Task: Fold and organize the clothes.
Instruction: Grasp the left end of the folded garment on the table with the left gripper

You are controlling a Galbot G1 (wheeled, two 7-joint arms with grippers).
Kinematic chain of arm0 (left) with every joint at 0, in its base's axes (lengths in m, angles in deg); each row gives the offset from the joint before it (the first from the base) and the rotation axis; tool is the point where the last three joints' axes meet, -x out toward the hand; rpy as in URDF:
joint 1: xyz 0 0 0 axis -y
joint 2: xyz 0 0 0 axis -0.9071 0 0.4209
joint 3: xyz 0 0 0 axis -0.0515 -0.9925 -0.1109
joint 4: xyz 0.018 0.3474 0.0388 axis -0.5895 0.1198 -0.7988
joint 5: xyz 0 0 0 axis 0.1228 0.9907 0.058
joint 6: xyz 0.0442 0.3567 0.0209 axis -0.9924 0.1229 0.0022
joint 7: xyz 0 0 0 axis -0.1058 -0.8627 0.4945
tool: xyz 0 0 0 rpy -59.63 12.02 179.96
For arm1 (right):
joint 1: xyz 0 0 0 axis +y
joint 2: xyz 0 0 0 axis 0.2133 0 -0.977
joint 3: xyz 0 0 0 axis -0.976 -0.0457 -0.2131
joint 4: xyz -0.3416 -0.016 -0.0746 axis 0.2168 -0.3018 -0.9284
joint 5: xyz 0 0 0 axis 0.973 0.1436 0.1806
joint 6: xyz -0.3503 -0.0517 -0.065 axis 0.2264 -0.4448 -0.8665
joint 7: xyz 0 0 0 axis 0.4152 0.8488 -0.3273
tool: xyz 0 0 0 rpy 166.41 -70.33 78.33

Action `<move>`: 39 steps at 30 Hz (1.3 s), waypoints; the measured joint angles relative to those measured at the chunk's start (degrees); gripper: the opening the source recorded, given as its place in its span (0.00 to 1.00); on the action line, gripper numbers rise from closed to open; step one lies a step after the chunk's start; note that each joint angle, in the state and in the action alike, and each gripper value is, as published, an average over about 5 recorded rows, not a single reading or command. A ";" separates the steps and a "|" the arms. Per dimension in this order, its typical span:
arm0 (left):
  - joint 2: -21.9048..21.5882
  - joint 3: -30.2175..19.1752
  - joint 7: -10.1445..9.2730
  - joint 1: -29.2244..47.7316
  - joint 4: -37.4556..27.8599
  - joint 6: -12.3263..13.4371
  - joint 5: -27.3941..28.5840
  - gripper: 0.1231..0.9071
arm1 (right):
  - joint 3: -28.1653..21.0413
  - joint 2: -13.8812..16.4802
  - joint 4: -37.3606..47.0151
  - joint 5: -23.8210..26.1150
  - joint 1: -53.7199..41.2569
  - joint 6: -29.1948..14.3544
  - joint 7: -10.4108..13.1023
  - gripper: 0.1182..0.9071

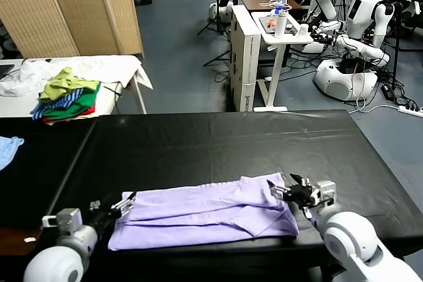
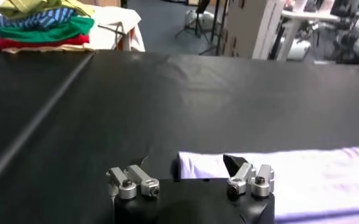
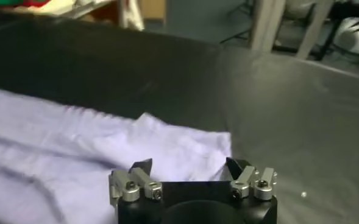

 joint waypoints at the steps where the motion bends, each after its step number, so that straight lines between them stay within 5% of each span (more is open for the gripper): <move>1: 0.03 -0.33 0.06 0.58 -0.46 0.06 -0.03 1.00 | -0.21 -0.63 0.83 0.32 -0.38 -0.38 -0.07 1.00; 9: 0.25 -1.76 0.61 3.03 -3.47 0.66 0.29 1.00 | -0.96 -4.36 5.85 1.68 -2.45 -2.10 -0.22 0.96; 18: 0.59 -2.86 0.90 4.29 -5.62 0.97 0.68 0.95 | -1.33 -7.29 8.96 3.11 -3.31 -2.56 -0.41 0.68; 21: 0.79 -3.02 0.92 4.27 -5.79 0.96 1.01 0.82 | -1.36 -7.86 9.53 3.61 -3.48 -2.92 -0.59 0.47; 26: 1.15 -3.15 1.09 4.23 -6.11 1.03 1.90 0.44 | -1.49 -8.64 10.35 4.30 -3.89 -3.72 -0.54 0.12; 32: 1.35 -3.72 1.82 5.04 -6.83 2.60 3.33 0.05 | -1.68 -9.79 11.86 5.48 -5.02 -5.40 0.67 0.05; 39: 1.66 -5.52 1.89 8.71 -9.65 3.41 3.87 0.03 | -2.22 -10.46 14.39 5.47 -6.95 -6.61 -0.78 0.05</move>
